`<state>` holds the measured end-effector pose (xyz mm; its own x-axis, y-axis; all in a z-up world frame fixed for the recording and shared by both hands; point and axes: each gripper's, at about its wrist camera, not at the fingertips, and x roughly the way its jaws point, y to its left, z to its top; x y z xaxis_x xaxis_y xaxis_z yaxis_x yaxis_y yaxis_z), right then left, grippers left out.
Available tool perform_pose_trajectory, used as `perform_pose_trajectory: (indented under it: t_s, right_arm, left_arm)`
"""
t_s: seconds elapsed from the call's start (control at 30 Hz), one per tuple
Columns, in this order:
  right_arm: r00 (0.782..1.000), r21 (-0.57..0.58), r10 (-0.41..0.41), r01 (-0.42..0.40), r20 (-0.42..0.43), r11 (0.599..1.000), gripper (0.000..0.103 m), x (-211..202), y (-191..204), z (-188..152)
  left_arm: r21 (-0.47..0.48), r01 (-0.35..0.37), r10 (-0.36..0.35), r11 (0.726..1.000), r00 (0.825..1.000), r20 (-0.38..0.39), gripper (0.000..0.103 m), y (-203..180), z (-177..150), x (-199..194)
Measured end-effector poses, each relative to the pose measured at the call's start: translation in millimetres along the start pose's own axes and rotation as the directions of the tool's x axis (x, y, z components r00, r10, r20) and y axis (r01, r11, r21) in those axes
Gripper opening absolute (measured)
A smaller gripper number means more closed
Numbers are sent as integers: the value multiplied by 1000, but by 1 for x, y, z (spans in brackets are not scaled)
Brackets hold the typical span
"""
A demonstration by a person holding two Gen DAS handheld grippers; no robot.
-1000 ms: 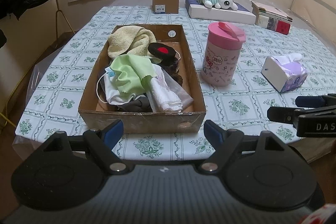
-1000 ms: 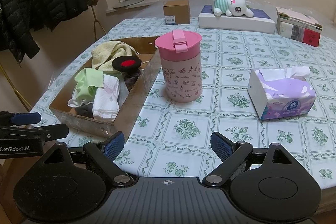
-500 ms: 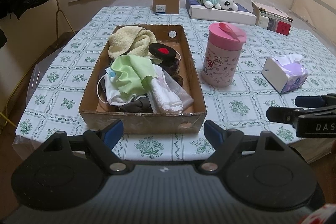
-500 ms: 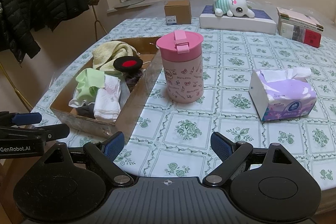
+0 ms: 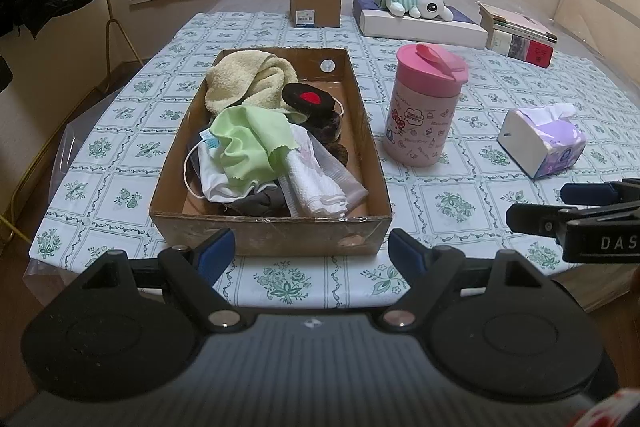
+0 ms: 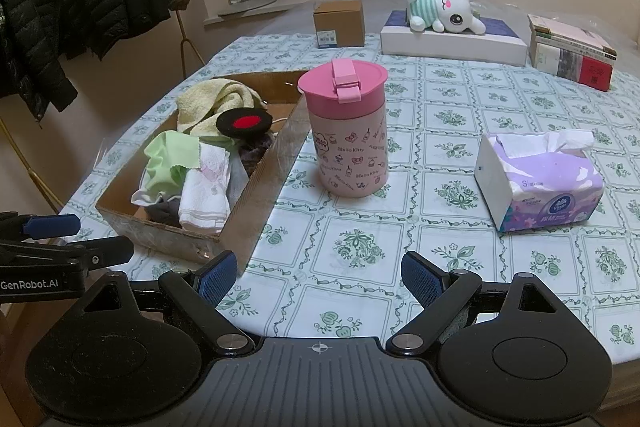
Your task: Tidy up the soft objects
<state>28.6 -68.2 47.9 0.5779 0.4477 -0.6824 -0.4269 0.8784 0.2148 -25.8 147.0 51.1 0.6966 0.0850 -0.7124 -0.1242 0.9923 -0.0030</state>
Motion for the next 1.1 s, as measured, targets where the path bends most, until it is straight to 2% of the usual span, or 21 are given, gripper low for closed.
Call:
perform_pose_trajectory:
  t_s: [0.93,1.1]
  right_arm:
    - [1000,3,7,-7,-12,1000,89,4,1,-2]
    - [1000,4,9,-9,-16,1000,89,5,0,-3]
  left_arm:
    - [-4,-1,1,1000,1000,-6,82,1,0,4]
    - [-11,26,-26,1000,999,24,83,2,-2,2]
